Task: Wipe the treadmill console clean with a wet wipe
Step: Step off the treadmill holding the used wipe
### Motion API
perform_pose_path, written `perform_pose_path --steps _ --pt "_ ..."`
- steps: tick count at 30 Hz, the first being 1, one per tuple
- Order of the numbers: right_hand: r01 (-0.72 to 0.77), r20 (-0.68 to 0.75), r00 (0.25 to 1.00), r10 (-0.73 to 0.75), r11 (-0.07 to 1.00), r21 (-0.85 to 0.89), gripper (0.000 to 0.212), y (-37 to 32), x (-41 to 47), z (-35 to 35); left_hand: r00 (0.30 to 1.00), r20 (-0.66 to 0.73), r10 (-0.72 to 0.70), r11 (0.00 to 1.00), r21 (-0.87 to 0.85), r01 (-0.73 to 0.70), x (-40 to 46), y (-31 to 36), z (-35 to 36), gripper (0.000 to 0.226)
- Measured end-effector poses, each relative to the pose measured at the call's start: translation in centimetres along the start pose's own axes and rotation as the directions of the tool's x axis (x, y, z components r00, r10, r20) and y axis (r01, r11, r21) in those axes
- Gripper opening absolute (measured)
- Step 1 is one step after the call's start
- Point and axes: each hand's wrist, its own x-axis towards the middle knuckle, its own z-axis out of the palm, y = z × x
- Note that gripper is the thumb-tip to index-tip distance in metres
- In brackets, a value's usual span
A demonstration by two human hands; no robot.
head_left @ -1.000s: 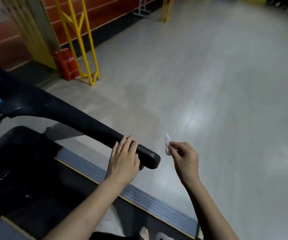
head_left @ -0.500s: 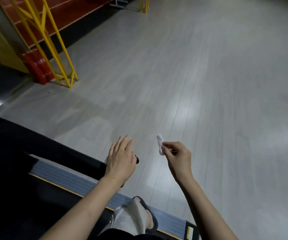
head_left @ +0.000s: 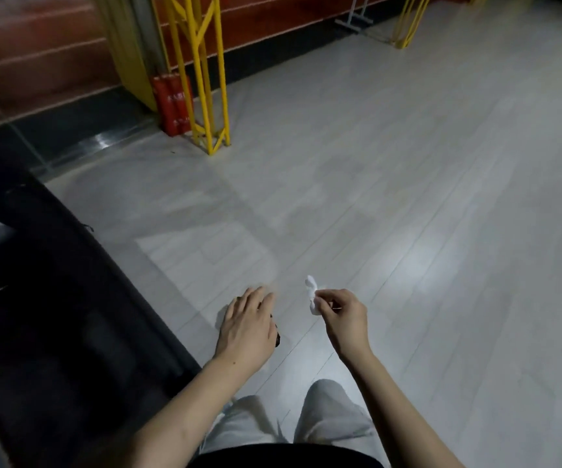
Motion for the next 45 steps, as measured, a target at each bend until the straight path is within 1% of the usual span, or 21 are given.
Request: perform_pose_path --steps 2,3,5,7,9,12,15,17,18,19,20,23,26,29,32,33,37,39,42,45 --pt "0.039 0.072 0.997 -0.038 0.999 -0.022 0.027 1.2 1.7 0.9 0.998 0.006 -0.061 0.998 0.013 0.061 0.2 0.2 1.4 0.051" --pt "0.060 0.113 0.992 -0.056 0.998 -0.033 0.024 1.8 2.6 1.3 0.996 -0.006 -0.089 0.996 0.019 0.089 0.6 0.4 1.9 0.051" --pt "0.099 0.203 0.975 -0.087 0.994 -0.046 0.017 3.1 4.7 2.4 0.987 -0.049 -0.152 0.988 0.030 0.154 1.7 0.7 2.9 0.052" --pt "0.175 0.293 0.945 -0.146 0.982 -0.073 0.017 4.8 7.2 3.6 0.970 -0.090 -0.224 0.974 0.017 0.226 3.0 0.7 4.4 0.053" --pt "0.283 0.377 0.898 -0.229 0.954 -0.095 0.015 6.9 9.8 5.2 0.944 -0.136 -0.301 0.953 0.003 0.304 4.3 0.7 6.9 0.055" --pt "0.401 0.457 0.823 -0.338 0.915 -0.046 0.013 11.7 14.7 8.4 0.891 -0.214 -0.400 0.914 -0.021 0.405 7.3 0.3 12.2 0.056" --pt "0.522 0.553 0.713 -0.430 0.853 -0.011 0.013 17.2 20.2 12.0 0.847 -0.266 -0.460 0.879 0.001 0.477 10.2 -0.4 18.0 0.055" --pt "0.573 0.594 0.663 -0.455 0.820 -0.012 0.011 20.2 22.3 13.6 0.790 -0.315 -0.526 0.837 -0.025 0.547 10.7 -0.4 21.0 0.053" --pt "0.587 0.614 0.644 -0.456 0.809 -0.014 0.011 21.6 22.9 14.1 0.769 -0.320 -0.554 0.819 -0.045 0.572 10.6 -0.2 22.3 0.053" --pt "0.586 0.639 0.629 -0.443 0.810 -0.016 0.011 22.9 23.1 14.5 0.760 -0.297 -0.578 0.806 -0.065 0.588 10.4 0.2 23.4 0.053" --pt "0.579 0.664 0.617 -0.422 0.815 -0.021 0.011 24.0 22.9 14.5 0.754 -0.276 -0.596 0.796 -0.080 0.600 10.1 0.7 24.4 0.053" --pt "0.554 0.736 0.581 -0.347 0.831 -0.046 0.012 26.8 22.5 14.6 0.701 -0.263 -0.663 0.746 -0.146 0.650 9.9 1.6 27.8 0.054" --pt "0.550 0.771 0.564 -0.297 0.831 -0.082 0.011 29.8 22.4 15.8 0.678 -0.166 -0.716 0.698 -0.140 0.702 10.5 1.3 32.2 0.053" --pt "0.527 0.797 0.561 -0.222 0.839 -0.137 0.010 33.2 23.1 18.7 0.639 -0.056 -0.767 0.640 -0.145 0.755 12.0 -0.7 37.3 0.055" --pt "0.525 0.814 0.553 -0.178 0.833 -0.175 0.008 37.6 24.1 23.5 0.585 0.014 -0.811 0.575 -0.161 0.802 13.6 -4.2 43.4 0.057" --pt "0.529 0.817 0.552 -0.166 0.827 -0.189 0.007 39.1 24.4 25.2 0.577 0.030 -0.816 0.565 -0.169 0.808 14.1 -5.5 45.6 0.057" --pt "0.536 0.828 0.543 -0.138 0.816 -0.215 0.009 45.7 25.6 32.5 0.575 0.091 -0.813 0.549 -0.209 0.809 16.2 -10.1 54.5 0.063" --pt "0.550 0.836 0.532 -0.130 0.804 -0.225 0.012 48.9 26.1 36.3 0.571 0.079 -0.817 0.546 -0.212 0.810 17.1 -12.5 58.7 0.066" --pt "0.621 0.847 0.513 -0.138 0.741 -0.255 0.016 53.8 27.3 41.8 0.574 0.040 -0.818 0.557 -0.192 0.808 18.4 -15.8 64.5 0.056" --pt "0.630 0.842 0.523 -0.133 0.726 -0.276 0.018 58.1 28.5 46.6 0.582 -0.002 -0.813 0.573 -0.183 0.799 19.7 -18.6 68.8 0.048"
